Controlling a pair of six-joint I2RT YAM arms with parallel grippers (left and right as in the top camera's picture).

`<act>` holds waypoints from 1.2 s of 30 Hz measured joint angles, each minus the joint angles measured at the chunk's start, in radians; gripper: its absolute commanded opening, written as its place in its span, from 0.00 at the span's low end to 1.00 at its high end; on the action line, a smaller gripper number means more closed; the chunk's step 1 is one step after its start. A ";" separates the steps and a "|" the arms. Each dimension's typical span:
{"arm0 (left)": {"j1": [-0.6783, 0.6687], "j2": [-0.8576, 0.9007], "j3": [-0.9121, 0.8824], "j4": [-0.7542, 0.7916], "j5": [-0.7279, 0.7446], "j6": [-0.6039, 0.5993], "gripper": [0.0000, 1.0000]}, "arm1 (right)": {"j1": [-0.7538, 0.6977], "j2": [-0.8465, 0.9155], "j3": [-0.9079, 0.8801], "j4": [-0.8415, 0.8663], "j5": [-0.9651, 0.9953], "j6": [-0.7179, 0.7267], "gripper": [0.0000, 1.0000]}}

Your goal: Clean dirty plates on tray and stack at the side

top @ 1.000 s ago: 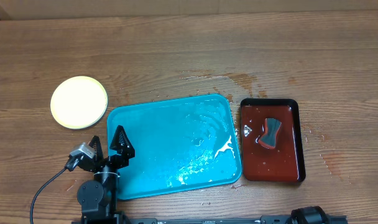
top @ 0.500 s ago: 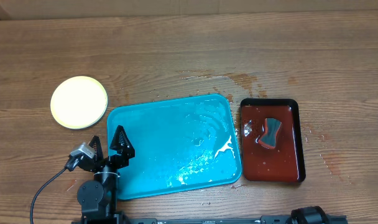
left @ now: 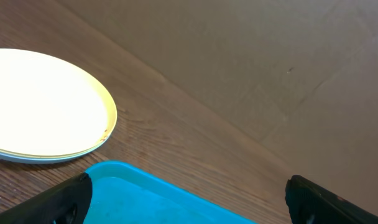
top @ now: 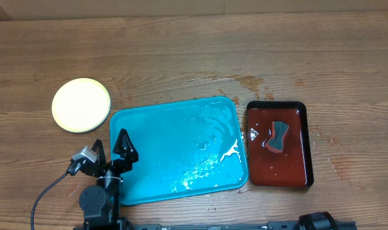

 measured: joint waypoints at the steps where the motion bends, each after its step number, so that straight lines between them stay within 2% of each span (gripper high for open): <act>1: 0.000 0.000 0.000 0.000 0.000 0.000 1.00 | 0.000 0.000 -0.016 0.000 0.000 0.000 1.00; 6: 0.000 0.000 0.000 0.000 0.000 0.000 1.00 | -0.011 0.000 -0.114 0.004 -0.023 0.000 1.00; 9: 0.000 0.000 0.000 0.000 0.000 0.000 1.00 | -0.023 0.000 -0.192 0.074 -0.047 0.000 1.00; 15: 0.000 0.000 0.000 0.000 0.000 0.000 1.00 | -0.047 -0.044 -0.472 0.389 -0.092 0.001 1.00; 29: 0.000 0.000 0.000 -0.001 0.000 0.003 1.00 | -0.120 -0.331 -1.369 1.067 -0.193 0.000 1.00; 36: 0.000 0.000 0.000 -0.001 0.000 0.003 1.00 | -0.124 -0.471 -1.730 1.408 -0.248 0.013 1.00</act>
